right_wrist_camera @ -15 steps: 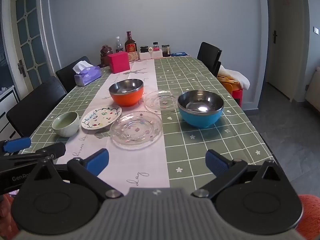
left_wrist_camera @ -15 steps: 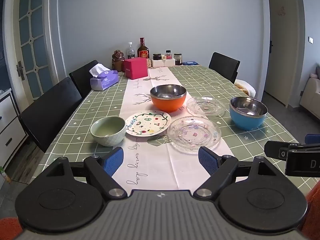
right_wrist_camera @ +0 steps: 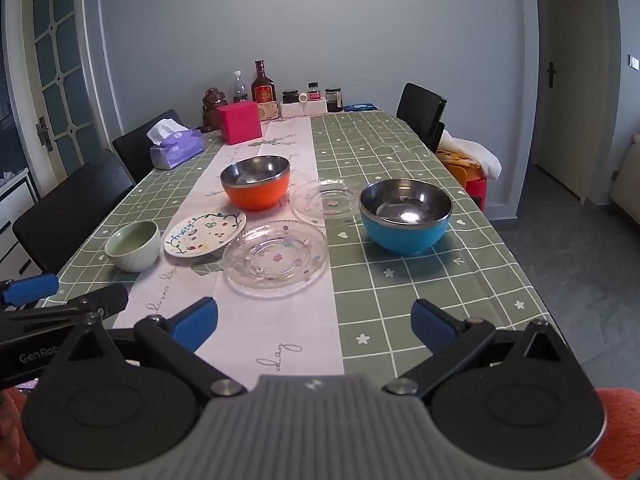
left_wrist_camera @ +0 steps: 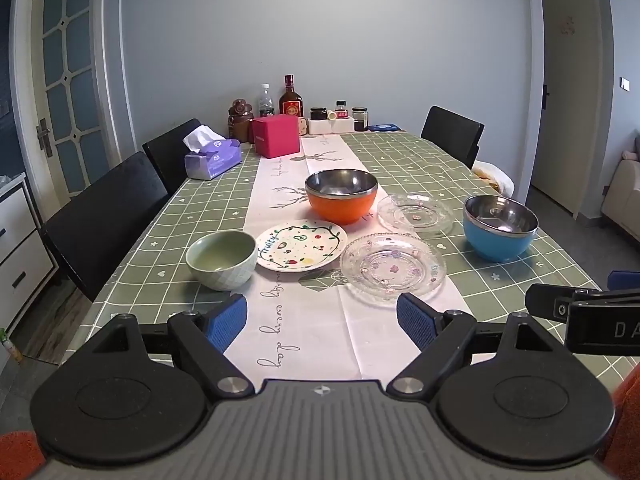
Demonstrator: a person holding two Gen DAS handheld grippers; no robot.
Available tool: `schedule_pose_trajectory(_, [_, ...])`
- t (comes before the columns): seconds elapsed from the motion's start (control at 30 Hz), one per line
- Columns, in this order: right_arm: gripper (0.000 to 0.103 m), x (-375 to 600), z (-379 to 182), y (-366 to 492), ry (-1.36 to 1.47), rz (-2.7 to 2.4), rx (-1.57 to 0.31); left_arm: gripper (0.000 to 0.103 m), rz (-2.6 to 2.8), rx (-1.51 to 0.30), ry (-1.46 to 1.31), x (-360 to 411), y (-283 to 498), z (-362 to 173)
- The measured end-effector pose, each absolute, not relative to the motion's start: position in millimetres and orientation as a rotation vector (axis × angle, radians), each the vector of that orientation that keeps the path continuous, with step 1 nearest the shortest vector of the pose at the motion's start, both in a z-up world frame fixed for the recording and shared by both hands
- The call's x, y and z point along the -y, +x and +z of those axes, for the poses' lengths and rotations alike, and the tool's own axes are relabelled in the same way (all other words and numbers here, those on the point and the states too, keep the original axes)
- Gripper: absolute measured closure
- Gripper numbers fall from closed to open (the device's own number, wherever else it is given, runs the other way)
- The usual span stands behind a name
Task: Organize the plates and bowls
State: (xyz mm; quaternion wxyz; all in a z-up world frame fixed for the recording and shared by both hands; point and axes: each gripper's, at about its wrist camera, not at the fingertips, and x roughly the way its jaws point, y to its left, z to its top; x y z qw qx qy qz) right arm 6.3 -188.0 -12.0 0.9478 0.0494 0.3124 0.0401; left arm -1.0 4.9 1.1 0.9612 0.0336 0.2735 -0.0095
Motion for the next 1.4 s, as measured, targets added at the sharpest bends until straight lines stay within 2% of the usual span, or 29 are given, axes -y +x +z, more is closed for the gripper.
schedule_pose_trajectory(1.4, [0.003, 175, -9, 4, 0.056, 0.084, -0.655, 0.004, -0.021, -0.562, 0.055, -6, -1, -9])
